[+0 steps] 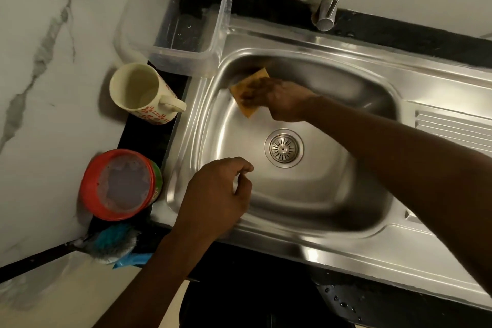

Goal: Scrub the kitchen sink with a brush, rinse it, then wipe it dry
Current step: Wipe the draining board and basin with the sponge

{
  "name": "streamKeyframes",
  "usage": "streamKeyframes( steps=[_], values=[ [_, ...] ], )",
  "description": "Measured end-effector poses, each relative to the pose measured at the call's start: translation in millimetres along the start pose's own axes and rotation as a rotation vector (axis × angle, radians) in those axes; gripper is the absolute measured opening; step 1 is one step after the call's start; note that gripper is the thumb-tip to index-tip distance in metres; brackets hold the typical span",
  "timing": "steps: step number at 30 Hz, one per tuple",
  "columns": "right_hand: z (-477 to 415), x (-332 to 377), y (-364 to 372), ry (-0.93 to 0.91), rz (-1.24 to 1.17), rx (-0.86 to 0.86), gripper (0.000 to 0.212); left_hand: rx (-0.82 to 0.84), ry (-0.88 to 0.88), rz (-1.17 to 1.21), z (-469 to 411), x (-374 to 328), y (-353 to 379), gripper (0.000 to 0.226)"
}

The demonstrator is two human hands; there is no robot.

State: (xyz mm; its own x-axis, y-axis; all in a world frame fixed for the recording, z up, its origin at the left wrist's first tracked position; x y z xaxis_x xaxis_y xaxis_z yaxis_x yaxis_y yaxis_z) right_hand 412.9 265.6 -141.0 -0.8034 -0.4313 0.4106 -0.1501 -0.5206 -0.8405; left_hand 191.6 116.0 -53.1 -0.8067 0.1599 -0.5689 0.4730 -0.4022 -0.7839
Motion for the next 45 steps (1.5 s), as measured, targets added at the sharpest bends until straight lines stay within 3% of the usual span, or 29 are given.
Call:
streamKeyframes(
  steps=[4,7,10,18,23,29,33,37,42,45],
  values=[
    [-10,-20,46,-0.102,0.195,0.09,0.088,0.005,-0.002,-0.017,-6,0,6,0.026],
    [-3,-26,72,0.001,0.175,0.147,0.082,0.02,-0.001,-0.024,-10,-5,10,0.035],
    [2,-32,83,0.102,0.136,0.1,0.082,0.009,-0.001,-0.021,-12,-9,10,0.035],
    [69,-89,124,0.577,0.142,0.051,0.085,0.007,0.019,-0.01,-8,-15,10,0.025],
    [104,-87,134,0.898,0.086,0.235,0.068,0.015,0.063,-0.028,-3,-23,10,0.024],
    [121,-77,131,1.057,0.065,0.353,0.076,0.023,0.099,-0.027,3,-28,11,0.023],
    [133,-55,129,1.009,0.145,0.472,0.064,-0.004,0.094,0.008,6,-30,10,0.025],
    [143,-15,141,0.811,0.212,0.669,0.057,0.018,0.105,0.031,8,-36,10,0.028],
    [160,28,132,0.738,-0.122,0.705,0.033,0.032,0.122,0.023,5,-41,9,0.031],
    [164,46,131,0.693,-0.232,0.796,0.031,0.044,0.13,0.018,1,-41,9,0.027]
  ],
)
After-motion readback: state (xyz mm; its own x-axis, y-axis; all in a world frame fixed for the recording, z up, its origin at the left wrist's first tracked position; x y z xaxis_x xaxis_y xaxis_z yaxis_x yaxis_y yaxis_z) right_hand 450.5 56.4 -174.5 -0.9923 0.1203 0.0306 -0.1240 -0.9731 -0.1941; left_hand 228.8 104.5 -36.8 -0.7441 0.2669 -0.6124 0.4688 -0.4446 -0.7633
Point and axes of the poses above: each hand's wrist, its own z-axis away from the middle knuckle, its own y-axis out of the palm, x = y × z, the point moved 3 cm from there along -z, towards the middle knuckle, and after that the axes turned 11 degrees about -z, right-handed, at the moved point
